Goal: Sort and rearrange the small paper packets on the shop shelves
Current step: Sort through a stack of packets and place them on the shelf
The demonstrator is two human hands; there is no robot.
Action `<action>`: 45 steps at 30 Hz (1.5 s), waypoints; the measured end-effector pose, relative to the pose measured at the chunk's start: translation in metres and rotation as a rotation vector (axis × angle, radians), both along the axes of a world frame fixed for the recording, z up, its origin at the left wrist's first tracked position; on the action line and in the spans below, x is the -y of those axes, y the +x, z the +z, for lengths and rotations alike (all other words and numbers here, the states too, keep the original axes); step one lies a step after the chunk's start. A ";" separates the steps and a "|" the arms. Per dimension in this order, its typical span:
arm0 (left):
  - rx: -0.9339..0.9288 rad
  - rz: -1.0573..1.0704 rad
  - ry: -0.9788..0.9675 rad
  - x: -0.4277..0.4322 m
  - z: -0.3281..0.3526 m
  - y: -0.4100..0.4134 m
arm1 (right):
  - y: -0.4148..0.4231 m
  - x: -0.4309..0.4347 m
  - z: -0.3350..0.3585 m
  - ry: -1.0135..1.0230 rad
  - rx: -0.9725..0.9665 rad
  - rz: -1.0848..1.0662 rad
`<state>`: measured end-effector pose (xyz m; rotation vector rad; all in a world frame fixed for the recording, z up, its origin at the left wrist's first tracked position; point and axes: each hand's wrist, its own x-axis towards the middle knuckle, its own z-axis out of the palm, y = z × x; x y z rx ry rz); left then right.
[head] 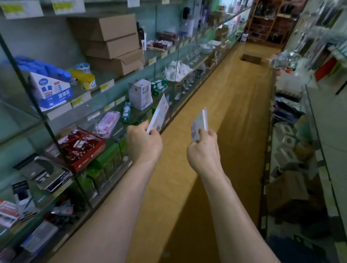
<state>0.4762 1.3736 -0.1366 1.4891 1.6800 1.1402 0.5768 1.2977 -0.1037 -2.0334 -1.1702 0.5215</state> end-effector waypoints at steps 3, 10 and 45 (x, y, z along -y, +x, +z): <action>0.023 0.049 -0.003 -0.022 0.006 0.030 | 0.033 -0.026 0.008 0.016 0.004 0.056; 0.084 0.150 0.026 -0.067 0.016 0.103 | 0.108 -0.077 0.023 0.036 0.044 0.179; 0.154 0.430 0.445 -0.336 0.143 0.091 | 0.096 -0.388 0.130 0.414 0.123 0.527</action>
